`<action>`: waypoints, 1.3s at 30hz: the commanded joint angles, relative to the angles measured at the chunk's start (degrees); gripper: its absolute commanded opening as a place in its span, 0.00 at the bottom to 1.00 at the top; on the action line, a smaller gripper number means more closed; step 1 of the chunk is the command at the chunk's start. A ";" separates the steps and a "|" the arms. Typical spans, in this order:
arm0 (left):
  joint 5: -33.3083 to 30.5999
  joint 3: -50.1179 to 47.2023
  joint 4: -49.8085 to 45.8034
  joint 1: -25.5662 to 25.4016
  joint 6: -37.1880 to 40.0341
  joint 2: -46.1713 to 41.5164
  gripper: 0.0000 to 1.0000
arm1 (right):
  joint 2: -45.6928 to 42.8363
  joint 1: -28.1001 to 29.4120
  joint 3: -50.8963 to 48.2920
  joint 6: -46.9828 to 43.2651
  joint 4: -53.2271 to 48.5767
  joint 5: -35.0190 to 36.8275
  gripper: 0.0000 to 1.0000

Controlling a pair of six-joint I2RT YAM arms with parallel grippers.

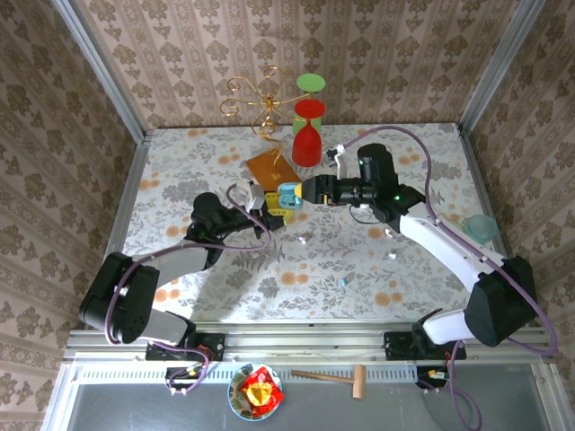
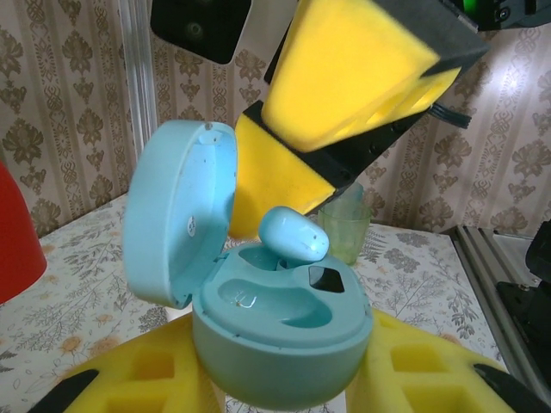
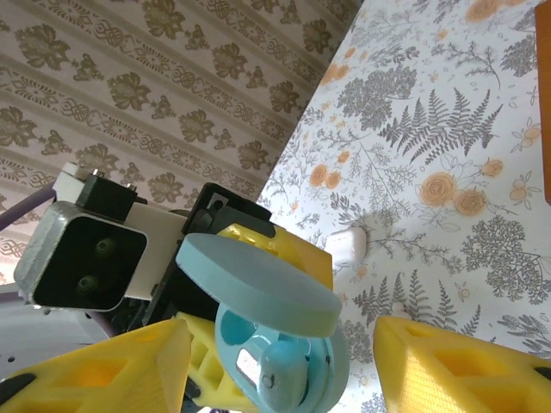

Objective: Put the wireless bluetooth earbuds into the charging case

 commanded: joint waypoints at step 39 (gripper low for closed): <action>0.85 -0.48 1.11 1.55 1.78 -4.21 0.27 | -11.39 -4.21 -9.88 -4.07 -7.66 10.27 0.60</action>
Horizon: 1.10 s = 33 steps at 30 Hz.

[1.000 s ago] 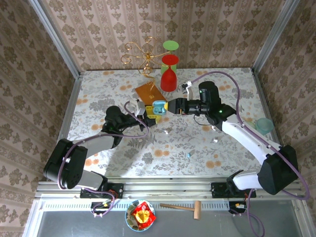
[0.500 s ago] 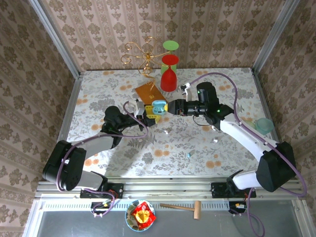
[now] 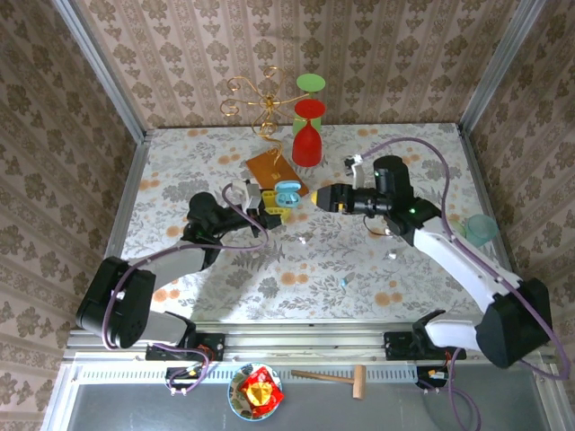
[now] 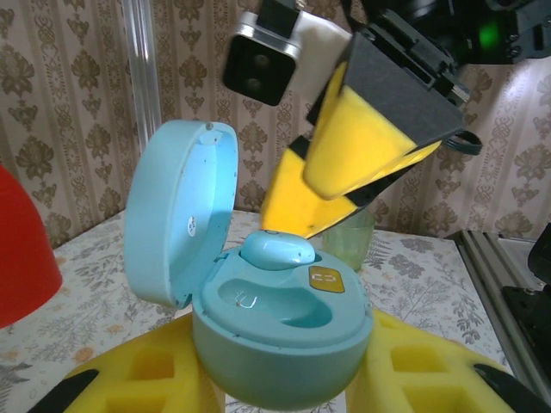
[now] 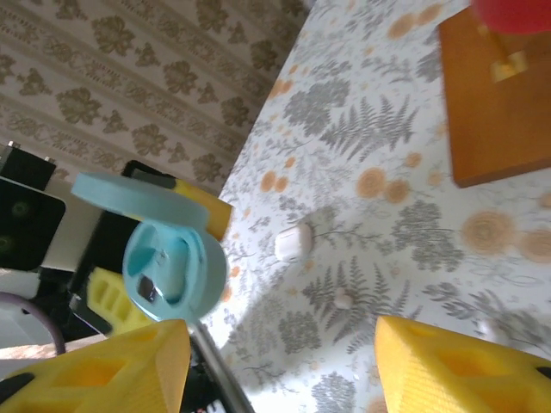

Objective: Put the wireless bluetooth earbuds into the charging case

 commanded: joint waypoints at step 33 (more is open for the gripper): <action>-0.03 -0.54 -5.72 0.42 6.46 -6.73 0.27 | 6.56 14.30 -18.92 16.62 -15.89 22.93 0.52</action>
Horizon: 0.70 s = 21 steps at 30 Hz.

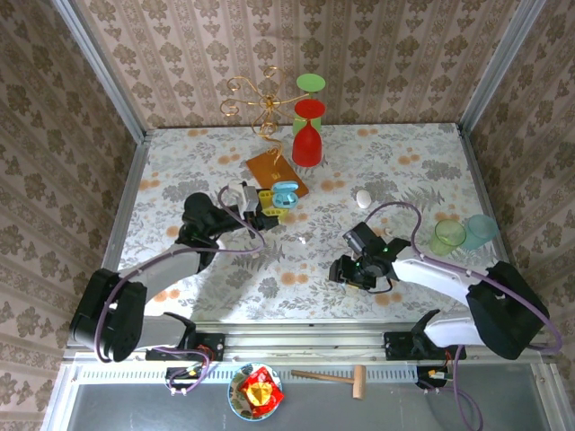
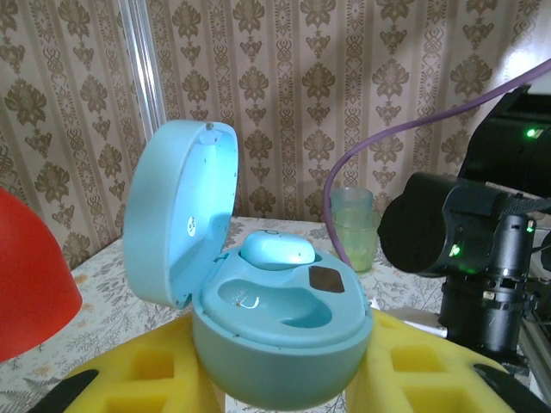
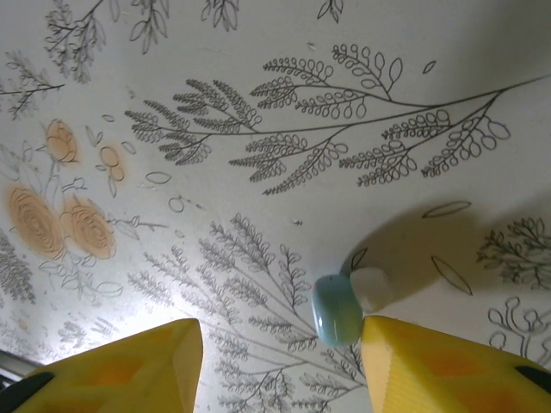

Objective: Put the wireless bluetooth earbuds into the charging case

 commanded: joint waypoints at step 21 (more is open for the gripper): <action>0.34 -0.55 -1.57 0.13 2.14 -1.69 0.27 | 8.26 0.36 9.26 -9.95 2.13 -2.35 0.55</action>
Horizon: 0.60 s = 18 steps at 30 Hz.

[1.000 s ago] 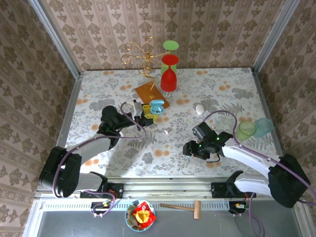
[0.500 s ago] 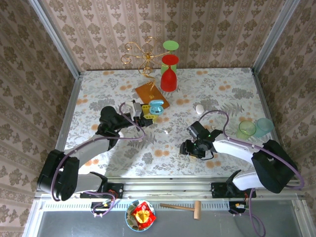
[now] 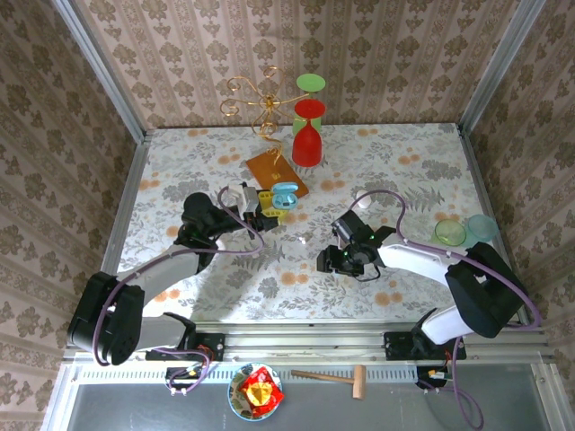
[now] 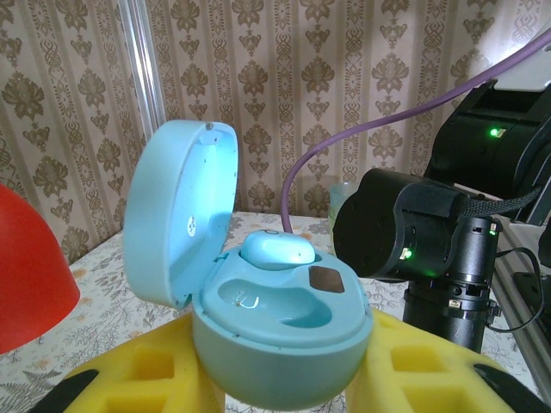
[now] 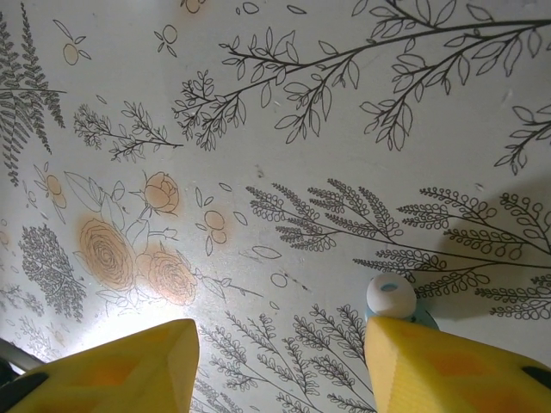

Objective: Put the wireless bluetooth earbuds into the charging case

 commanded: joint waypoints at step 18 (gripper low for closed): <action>0.55 -0.41 1.69 0.11 1.11 0.07 0.27 | -9.21 1.59 -10.42 13.16 9.19 2.33 0.55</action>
